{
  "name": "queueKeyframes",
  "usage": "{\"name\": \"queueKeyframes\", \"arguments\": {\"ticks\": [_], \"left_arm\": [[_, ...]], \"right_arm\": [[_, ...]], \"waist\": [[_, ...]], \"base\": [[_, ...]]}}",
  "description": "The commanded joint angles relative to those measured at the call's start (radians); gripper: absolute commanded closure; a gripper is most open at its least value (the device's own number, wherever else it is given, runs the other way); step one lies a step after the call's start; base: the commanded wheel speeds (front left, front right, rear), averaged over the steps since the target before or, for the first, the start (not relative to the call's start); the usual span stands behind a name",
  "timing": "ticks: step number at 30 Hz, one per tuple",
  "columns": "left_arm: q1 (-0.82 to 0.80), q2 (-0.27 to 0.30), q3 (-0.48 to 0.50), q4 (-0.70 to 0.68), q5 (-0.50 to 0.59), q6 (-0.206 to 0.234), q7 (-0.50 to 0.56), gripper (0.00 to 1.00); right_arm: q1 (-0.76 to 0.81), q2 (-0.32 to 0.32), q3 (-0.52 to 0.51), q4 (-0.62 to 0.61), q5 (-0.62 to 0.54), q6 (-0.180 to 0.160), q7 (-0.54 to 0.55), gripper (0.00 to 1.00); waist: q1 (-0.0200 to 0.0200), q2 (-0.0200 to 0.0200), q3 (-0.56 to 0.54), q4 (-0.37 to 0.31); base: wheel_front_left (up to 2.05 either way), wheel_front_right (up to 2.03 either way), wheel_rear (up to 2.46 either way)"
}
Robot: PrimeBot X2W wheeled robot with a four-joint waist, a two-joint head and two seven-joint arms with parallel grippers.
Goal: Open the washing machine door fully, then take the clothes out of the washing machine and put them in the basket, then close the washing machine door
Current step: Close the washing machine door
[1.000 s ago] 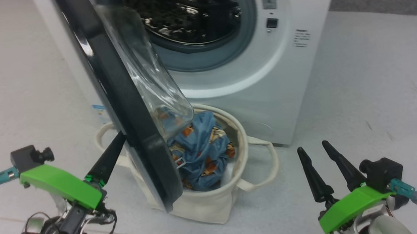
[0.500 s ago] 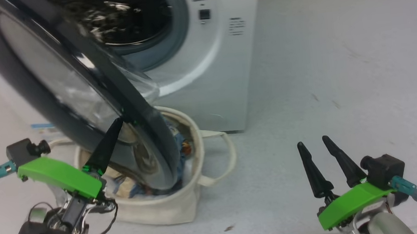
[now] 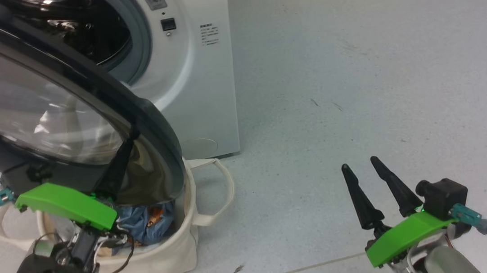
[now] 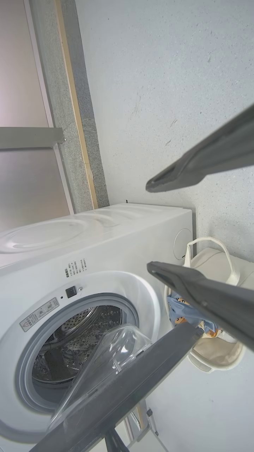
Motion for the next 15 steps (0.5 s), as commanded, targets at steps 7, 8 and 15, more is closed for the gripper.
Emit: {"name": "queueKeyframes", "arguments": {"ticks": [7,8,15], "left_arm": [[-0.054,0.053,-0.006,-0.027,-0.01,-0.007,-0.044,1.0],[-0.053,0.056,-0.011,-0.025,-0.009,-0.007,-0.05,1.0],[-0.019,0.093,-0.042,-0.02,0.024,-0.007,-0.122,0.0]], "right_arm": [[-0.04,0.006,0.014,-0.036,-0.007,0.001,-0.012,0.0],[-0.039,0.005,0.013,-0.035,-0.007,0.001,-0.012,0.0],[-0.036,-0.01,0.014,-0.03,-0.01,0.001,-0.012,0.0]], "waist": [[0.0,0.0,-0.016,0.004],[0.0,0.0,-0.021,0.009],[0.0,0.0,-0.071,0.04]], "base": [[0.0,0.0,0.0],[0.0,0.0,0.0],[0.0,0.0,0.0]]}}
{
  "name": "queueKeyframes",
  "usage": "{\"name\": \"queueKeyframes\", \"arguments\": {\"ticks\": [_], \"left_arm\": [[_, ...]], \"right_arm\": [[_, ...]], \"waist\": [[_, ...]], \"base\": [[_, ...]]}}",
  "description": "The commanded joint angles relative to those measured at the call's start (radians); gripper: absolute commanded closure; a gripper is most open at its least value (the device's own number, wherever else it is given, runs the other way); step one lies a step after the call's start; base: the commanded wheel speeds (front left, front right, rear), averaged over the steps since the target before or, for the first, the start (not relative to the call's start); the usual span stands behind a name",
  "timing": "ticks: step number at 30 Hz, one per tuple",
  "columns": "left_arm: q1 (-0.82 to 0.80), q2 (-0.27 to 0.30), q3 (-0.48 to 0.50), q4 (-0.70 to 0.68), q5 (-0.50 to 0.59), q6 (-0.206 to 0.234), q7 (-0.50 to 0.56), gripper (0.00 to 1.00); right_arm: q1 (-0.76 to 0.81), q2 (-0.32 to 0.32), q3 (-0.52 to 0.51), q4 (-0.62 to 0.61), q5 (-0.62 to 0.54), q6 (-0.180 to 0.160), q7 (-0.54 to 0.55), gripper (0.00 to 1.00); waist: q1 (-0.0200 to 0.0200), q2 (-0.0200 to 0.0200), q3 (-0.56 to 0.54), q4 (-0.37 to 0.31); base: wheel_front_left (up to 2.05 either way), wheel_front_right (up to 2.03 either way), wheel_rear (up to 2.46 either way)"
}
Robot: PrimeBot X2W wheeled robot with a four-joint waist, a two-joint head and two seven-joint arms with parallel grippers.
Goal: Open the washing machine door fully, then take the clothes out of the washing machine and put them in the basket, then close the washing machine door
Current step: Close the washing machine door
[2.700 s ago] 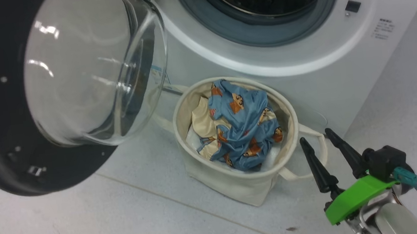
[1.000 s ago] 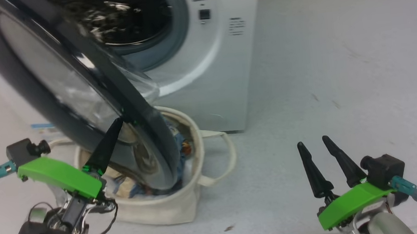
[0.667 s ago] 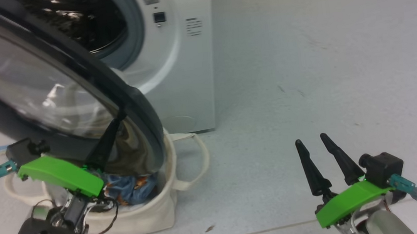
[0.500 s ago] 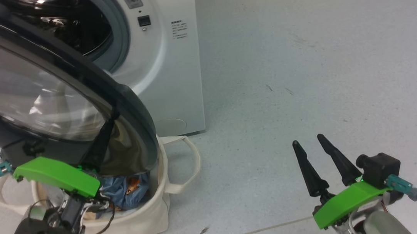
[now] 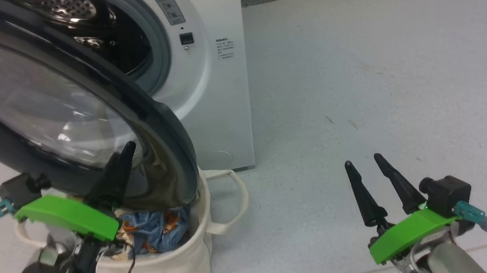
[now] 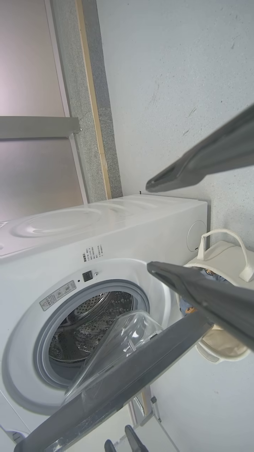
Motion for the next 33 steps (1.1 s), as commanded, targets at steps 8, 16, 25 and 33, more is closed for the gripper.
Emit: {"name": "queueKeyframes", "arguments": {"ticks": [8,16,25,33], "left_arm": [[0.042,0.122,0.013,0.021,0.18,0.005,-0.158,0.0],[0.157,0.232,0.05,-0.026,0.344,0.093,-0.296,0.0],[0.342,0.295,0.218,-0.084,0.431,0.137,-0.323,0.0],[0.443,0.248,0.372,-0.104,0.539,0.105,-0.324,0.0]], "right_arm": [[-0.017,-0.015,0.003,-0.028,-0.012,0.001,-0.012,0.0],[-0.005,-0.02,-0.006,-0.035,-0.019,0.001,-0.012,0.0],[0.013,-0.024,-0.008,-0.044,-0.029,0.001,-0.012,0.0],[0.046,-0.011,-0.061,-0.058,-0.041,0.001,-0.012,0.0]], "waist": [[0.0,0.0,-0.059,0.05],[0.0,0.0,-0.088,0.076],[0.0,0.0,-0.111,0.088],[0.0,0.0,-0.109,0.097]], "base": [[0.0,0.0,0.0],[0.0,0.0,0.0],[0.0,0.0,0.0],[0.0,0.0,0.0]]}}
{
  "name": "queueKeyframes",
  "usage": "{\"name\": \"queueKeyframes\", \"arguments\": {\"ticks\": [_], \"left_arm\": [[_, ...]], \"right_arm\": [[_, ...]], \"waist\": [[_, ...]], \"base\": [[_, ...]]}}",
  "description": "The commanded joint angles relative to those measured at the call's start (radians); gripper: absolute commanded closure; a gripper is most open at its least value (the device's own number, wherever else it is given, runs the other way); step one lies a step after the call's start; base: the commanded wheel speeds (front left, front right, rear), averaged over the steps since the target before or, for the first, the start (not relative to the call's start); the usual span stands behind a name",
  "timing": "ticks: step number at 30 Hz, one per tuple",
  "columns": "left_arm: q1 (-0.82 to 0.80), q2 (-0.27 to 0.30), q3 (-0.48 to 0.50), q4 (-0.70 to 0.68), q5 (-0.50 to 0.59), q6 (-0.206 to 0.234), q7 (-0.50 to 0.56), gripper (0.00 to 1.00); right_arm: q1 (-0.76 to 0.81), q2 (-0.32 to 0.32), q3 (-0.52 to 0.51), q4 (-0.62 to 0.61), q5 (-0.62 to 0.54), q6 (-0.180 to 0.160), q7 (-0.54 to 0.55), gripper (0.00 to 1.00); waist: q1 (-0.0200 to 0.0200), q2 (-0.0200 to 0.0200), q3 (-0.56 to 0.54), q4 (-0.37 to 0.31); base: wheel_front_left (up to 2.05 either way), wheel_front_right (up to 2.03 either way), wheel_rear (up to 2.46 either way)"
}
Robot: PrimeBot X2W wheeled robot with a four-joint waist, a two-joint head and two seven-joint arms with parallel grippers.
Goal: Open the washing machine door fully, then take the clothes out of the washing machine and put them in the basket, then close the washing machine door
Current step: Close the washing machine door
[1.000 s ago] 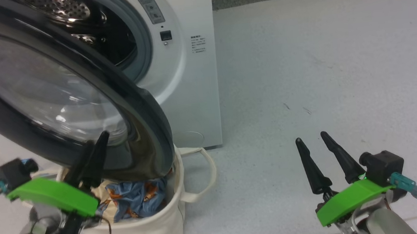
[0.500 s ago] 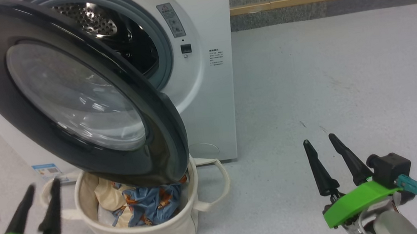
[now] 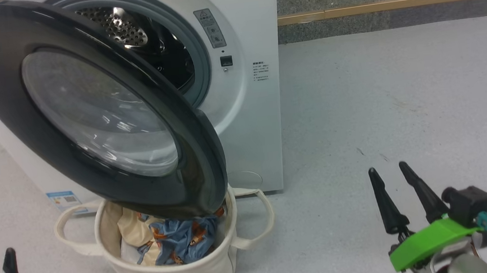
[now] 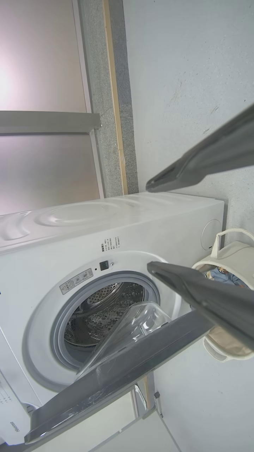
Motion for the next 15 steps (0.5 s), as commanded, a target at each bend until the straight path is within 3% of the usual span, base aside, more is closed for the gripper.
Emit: {"name": "queueKeyframes", "arguments": {"ticks": [1,6,15], "left_arm": [[-0.044,0.018,0.071,-0.036,0.027,-0.017,-0.012,0.0],[-0.035,-0.018,0.093,-0.032,0.107,-0.053,-0.012,0.0],[-0.066,-0.068,0.11,-0.033,0.149,-0.098,-0.012,0.0]], "right_arm": [[-0.004,0.007,0.013,-0.034,-0.006,0.001,-0.012,0.0],[0.003,0.014,0.005,-0.035,-0.013,0.001,-0.012,0.0],[-0.004,0.014,0.009,-0.03,-0.012,0.001,-0.012,0.0]], "waist": [[0.0,-0.0001,0.003,0.001],[0.0,-0.0001,0.008,-0.008],[0.0,-0.0001,0.018,-0.012]], "base": [[0.0,0.0,0.0],[0.0,0.0,0.0],[0.0,0.0,0.0]]}}
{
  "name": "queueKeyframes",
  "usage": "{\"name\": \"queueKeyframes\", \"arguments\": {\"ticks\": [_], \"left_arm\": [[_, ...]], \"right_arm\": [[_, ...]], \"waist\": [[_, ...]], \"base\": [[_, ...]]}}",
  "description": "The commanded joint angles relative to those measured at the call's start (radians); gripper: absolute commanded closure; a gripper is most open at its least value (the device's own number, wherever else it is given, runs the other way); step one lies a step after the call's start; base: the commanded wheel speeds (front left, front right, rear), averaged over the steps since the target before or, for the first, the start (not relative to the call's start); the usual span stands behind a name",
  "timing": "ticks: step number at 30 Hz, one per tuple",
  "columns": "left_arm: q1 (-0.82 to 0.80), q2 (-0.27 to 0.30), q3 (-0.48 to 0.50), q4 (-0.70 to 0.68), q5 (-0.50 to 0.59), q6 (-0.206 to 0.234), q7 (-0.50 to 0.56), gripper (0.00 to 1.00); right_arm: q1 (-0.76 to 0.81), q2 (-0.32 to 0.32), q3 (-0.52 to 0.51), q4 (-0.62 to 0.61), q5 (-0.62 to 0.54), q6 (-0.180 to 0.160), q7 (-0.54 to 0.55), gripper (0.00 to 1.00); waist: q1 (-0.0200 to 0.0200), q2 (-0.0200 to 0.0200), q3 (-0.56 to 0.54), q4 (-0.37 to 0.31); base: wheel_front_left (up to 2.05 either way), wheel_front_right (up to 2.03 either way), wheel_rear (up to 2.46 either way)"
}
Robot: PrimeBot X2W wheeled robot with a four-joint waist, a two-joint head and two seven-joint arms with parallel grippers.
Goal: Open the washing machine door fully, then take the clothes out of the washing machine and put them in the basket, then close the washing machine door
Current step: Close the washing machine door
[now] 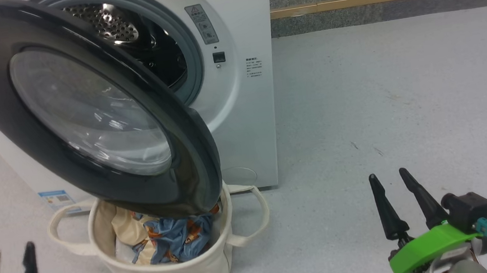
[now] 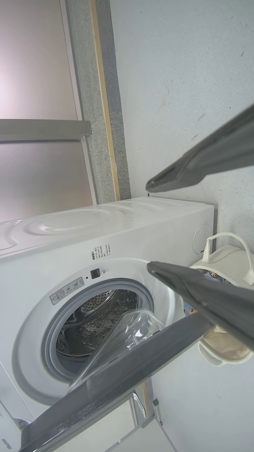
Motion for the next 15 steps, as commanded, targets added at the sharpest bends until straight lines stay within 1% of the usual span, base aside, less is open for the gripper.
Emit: {"name": "queueKeyframes", "arguments": {"ticks": [1,4,15], "left_arm": [[-0.071,0.023,0.032,-0.024,0.015,-0.007,-0.012,0.0],[-0.088,0.019,0.012,-0.008,0.027,-0.012,-0.012,0.0],[-0.108,0.009,0.019,0.011,0.037,-0.02,-0.012,0.0]], "right_arm": [[-0.03,0.0,0.019,-0.028,0.004,0.001,-0.012,0.0],[-0.028,0.006,0.017,-0.024,0.006,0.001,-0.012,0.0],[-0.027,0.013,0.017,-0.025,0.007,0.001,-0.012,0.0]], "waist": [[0.0,-0.0001,0.001,0.007],[0.0,-0.0001,0.002,0.008],[0.0,-0.0001,0.008,0.008]], "base": [[0.0,0.0,0.0],[0.0,0.0,0.0],[0.0,0.0,0.0]]}}
